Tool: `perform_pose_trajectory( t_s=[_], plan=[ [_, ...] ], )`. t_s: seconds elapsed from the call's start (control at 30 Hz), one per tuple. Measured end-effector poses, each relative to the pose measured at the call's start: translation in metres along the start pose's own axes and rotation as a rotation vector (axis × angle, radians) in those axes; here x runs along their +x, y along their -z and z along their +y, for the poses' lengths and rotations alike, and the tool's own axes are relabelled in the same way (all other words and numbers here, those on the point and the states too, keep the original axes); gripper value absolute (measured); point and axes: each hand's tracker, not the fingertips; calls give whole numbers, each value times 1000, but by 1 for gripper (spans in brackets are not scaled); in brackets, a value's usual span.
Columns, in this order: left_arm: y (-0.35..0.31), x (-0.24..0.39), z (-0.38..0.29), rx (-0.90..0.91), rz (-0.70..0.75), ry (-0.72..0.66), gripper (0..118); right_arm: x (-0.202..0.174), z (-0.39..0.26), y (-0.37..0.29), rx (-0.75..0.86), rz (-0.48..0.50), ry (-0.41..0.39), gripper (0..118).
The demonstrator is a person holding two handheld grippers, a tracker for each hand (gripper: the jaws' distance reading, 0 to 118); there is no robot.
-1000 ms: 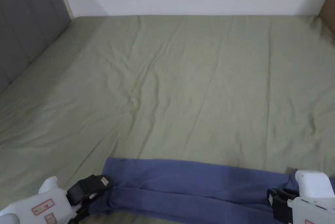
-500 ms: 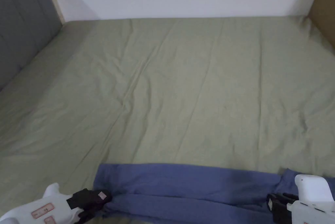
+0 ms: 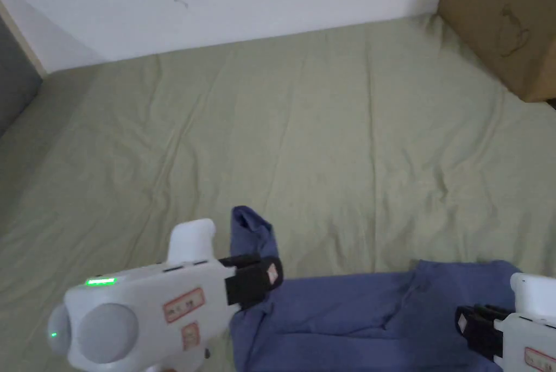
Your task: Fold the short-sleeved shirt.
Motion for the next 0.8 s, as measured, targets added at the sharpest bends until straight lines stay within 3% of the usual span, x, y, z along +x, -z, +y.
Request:
perform_pose_trajectory(
  t_s=[0.1, 0.13, 0.2, 0.23, 0.27, 0.47, 0.53, 0.57, 0.6, 0.7, 0.8],
  plan=[
    [68, 24, -27, -171, 21, 67, 10, 14, -4, -4, 0, -15, 59, 3],
    [89, 24, -37, -209, 31, 44, 20, 18, -5, -7, 2, -24, 66, 3],
    [118, 21, -52, -286, 7, 2, 87, 23, -7, -12, 9, -42, 60, 3],
    [129, 19, -57, -317, 11, -25, 103, 25, -7, -15, 10, -59, 53, 3],
    [136, 17, -61, -338, 33, -57, 107, 27, -7, -18, 15, -79, 47, 3],
    [82, -3, -17, -127, -35, -207, 98, 41, -3, -27, 32, -73, 73, 3],
    [61, -10, -4, -41, -60, -256, 64, 36, -1, -27, 42, -72, 61, 3],
    [62, -15, -4, -53, -29, -254, 32, 34, -1, -27, 45, -70, 56, 3],
    [68, -21, -6, -80, 37, -244, 13, 32, 0, -26, 47, -63, 52, 3],
    [93, -29, -26, -167, 130, -179, 5, 26, 0, -23, 45, -38, 48, 3],
    [112, -28, -42, -251, 25, -262, 4, 24, -1, -20, 36, -23, 40, 3]
  ],
)
